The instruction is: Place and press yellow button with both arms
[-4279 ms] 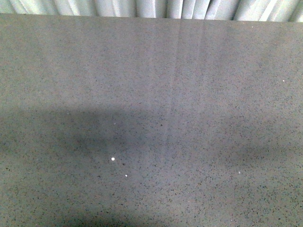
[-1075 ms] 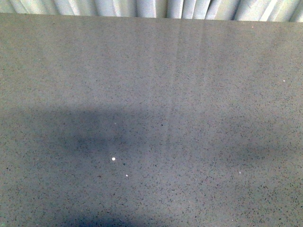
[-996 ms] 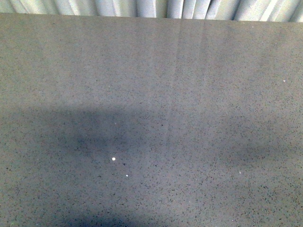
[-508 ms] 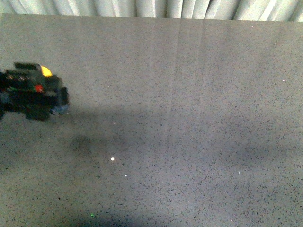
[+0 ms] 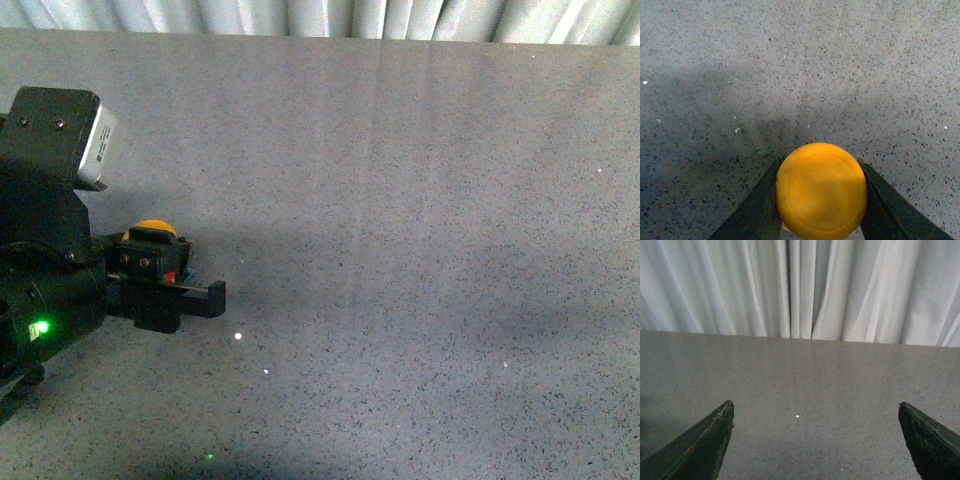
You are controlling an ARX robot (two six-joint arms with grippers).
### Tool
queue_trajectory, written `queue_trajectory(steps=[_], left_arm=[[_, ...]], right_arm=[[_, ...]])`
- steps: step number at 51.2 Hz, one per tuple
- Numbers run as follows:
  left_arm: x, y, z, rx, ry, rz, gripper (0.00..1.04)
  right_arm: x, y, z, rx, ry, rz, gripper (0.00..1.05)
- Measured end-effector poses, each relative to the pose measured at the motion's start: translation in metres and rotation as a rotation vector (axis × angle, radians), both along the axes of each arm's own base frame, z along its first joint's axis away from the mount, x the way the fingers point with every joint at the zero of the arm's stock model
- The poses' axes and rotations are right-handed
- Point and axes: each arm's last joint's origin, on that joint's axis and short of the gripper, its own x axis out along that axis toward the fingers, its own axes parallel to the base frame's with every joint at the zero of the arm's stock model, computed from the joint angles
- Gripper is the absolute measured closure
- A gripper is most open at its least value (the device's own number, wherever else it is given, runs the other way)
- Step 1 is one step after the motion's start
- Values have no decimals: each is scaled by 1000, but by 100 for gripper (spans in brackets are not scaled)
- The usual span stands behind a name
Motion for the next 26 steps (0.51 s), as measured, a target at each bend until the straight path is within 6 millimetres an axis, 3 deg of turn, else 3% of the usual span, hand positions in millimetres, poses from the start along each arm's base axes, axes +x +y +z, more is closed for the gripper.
queue_trajectory(steps=[7, 15, 21, 26], left_arm=[[-3, -1, -2, -8, 1, 5, 69], [-8, 2, 0, -4, 13, 2, 38], [-5, 13, 28, -49, -42, 22, 15], [-4, 25, 47, -79, -81, 42, 8]], right_arm=[[0, 0, 0, 0, 0, 0, 9], [0, 0, 0, 0, 0, 0, 9], [0, 0, 0, 0, 0, 0, 9], [0, 0, 0, 0, 0, 0, 9]])
